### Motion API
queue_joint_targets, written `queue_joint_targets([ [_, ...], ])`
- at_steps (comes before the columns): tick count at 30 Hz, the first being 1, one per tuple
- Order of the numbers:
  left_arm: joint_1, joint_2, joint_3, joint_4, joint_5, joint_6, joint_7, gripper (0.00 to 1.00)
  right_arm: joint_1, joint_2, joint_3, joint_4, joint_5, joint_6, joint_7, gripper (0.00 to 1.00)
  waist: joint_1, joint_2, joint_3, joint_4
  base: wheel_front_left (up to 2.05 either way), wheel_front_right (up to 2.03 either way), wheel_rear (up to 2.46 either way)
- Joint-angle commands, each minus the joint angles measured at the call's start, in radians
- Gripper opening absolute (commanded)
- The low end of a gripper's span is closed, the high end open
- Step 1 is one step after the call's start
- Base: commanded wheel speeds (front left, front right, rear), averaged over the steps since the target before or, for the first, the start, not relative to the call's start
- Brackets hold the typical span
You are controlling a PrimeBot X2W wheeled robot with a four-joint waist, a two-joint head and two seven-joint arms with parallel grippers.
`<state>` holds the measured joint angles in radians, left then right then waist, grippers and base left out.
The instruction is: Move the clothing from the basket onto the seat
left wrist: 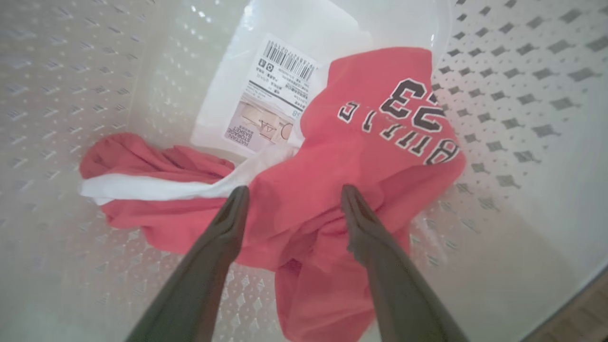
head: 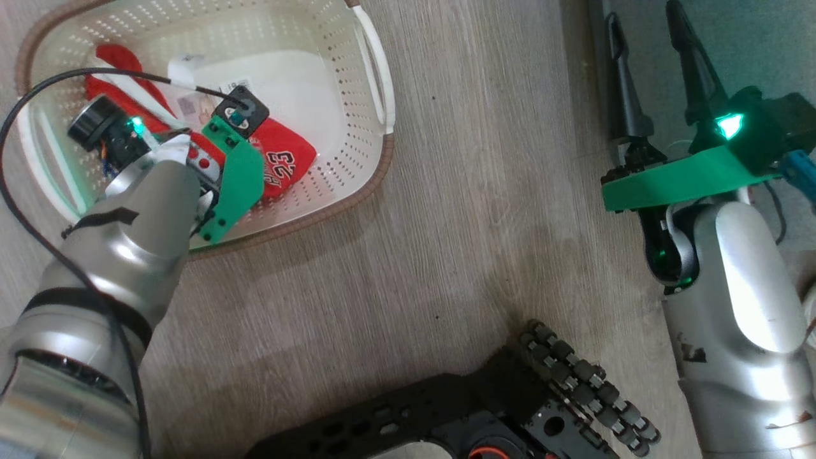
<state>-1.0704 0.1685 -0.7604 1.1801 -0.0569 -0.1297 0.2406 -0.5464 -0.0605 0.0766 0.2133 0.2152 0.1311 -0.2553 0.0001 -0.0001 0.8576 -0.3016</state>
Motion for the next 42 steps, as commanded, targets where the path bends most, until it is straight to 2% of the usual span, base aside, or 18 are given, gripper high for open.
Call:
queue_joint_targets([
  [1, -0.019, 0.024, -0.004, -0.002, -0.012, -0.001, 0.008, 1.0, 0.024, 0.01, 0.015, -0.03, 0.016, 0.0, -0.006, 1.0, -0.0001, 0.0001, 0.015, -0.002, 0.0, 0.0, 0.0],
  [15, -0.073, 0.047, -0.061, 0.053, -0.066, -0.001, -0.007, 1.0, 0.017, 0.01, 0.028, -0.048, 0.065, 0.0, -0.006, 1.0, -0.0001, 0.0001, 0.096, -0.03, 0.0, 0.0, 0.0],
  [16, -0.073, 0.046, -0.063, 0.056, -0.067, -0.001, -0.009, 0.76, 0.016, 0.01, 0.029, -0.048, 0.069, 0.0, -0.006, 1.0, -0.0001, 0.0001, 0.099, -0.033, 0.0, 0.0, 0.0],
  [17, -0.074, 0.047, -0.065, 0.058, -0.069, -0.001, -0.01, 0.42, 0.016, 0.01, 0.03, -0.048, 0.073, 0.0, -0.006, 1.0, -0.0001, 0.0001, 0.1, -0.036, 0.0, 0.0, 0.0],
  [18, -0.073, 0.046, -0.067, 0.061, -0.072, -0.001, -0.013, 0.0, 0.015, 0.01, 0.031, -0.048, 0.077, 0.0, -0.006, 1.0, -0.0001, 0.0001, 0.101, -0.038, 0.0, 0.0, 0.0],
  [24, -0.07, 0.021, -0.044, 0.062, -0.119, -0.001, -0.055, 0.0, 0.022, 0.01, 0.015, -0.04, 0.078, 0.0, -0.006, 1.0, -0.0001, 0.0001, 0.078, -0.029, 0.0, 0.0, 0.0],
  [29, -0.045, -0.033, 0.018, 0.03, -0.198, 0.005, -0.187, 0.0, 0.056, 0.01, -0.027, -0.021, 0.048, 0.0, -0.006, 1.0, -0.0001, 0.0001, -0.012, 0.027, 0.0, 0.0, 0.0],
  [36, 0.047, -0.079, 0.128, -0.028, -0.331, 0.015, -0.428, 0.0, 0.15, -0.017, -0.1, 0.017, 0.004, 0.0, -0.006, 1.0, -0.0001, 0.0001, -0.248, 0.149, 0.0, 0.0, 0.0],
  [42, 0.15, -0.08, 0.198, -0.096, -0.404, 0.021, -0.494, 0.0, 0.225, -0.042, -0.122, 0.044, -0.006, 0.0, -0.006, 1.0, -0.0001, 0.0001, -0.425, 0.216, 0.0, 0.0, 0.0],
])
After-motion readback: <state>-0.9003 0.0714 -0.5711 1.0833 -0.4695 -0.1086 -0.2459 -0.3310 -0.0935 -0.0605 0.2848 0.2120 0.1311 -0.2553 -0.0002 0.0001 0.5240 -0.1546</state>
